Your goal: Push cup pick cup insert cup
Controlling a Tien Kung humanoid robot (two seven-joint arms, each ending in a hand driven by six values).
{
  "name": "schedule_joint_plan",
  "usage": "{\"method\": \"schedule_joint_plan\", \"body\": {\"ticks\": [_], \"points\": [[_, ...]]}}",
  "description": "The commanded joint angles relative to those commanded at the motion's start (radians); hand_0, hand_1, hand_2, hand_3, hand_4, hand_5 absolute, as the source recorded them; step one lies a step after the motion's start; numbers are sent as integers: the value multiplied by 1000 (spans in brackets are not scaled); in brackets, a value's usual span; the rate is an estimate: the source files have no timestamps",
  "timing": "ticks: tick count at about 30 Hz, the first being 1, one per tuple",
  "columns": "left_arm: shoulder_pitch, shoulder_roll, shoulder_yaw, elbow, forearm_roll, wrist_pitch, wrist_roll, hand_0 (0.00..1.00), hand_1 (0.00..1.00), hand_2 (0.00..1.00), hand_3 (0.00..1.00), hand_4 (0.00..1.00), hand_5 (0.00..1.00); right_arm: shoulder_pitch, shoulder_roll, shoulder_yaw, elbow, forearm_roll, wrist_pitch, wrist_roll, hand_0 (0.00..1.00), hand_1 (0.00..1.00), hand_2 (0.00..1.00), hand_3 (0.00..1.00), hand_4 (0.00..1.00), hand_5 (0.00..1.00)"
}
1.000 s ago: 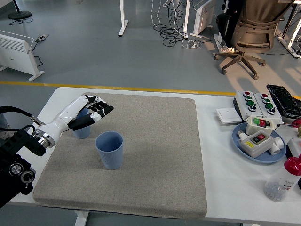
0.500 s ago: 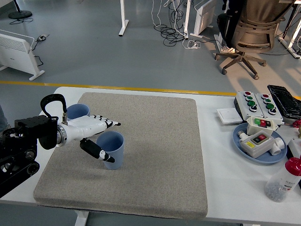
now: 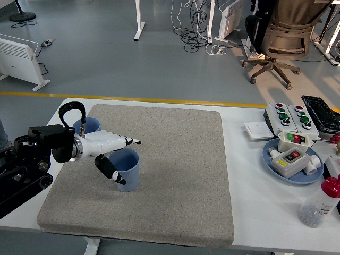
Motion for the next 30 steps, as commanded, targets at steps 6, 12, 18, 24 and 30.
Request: {"method": "schedule_joint_plan", "body": {"ticks": [6, 12, 18, 24, 30], "points": [[-11, -10, 26, 23, 7, 8, -2, 579, 708, 796, 829, 758, 255, 2, -1, 2, 0, -3, 0, 1, 666, 602, 612, 565, 101, 448], [-14, -10, 29, 31, 13, 24, -4, 477, 636, 735, 711, 693, 199, 2, -3, 2, 0, 0, -1, 2, 667, 602, 612, 565, 101, 448], [-15, -8, 22, 37, -26, 31, -21, 439, 549, 612, 583, 689, 189, 2, -4, 1, 0, 1, -2, 2, 667, 602, 612, 565, 102, 449], [-18, 2, 8, 24, -52, 22, -22, 458, 541, 573, 566, 657, 160, 2, -3, 4, 0, -1, -3, 0, 667, 602, 612, 565, 102, 448], [-74, 61, -17, -15, -87, -38, -20, 453, 538, 562, 562, 653, 164, 5, -5, 4, 0, 1, -3, 0, 666, 602, 612, 565, 103, 449]]}}
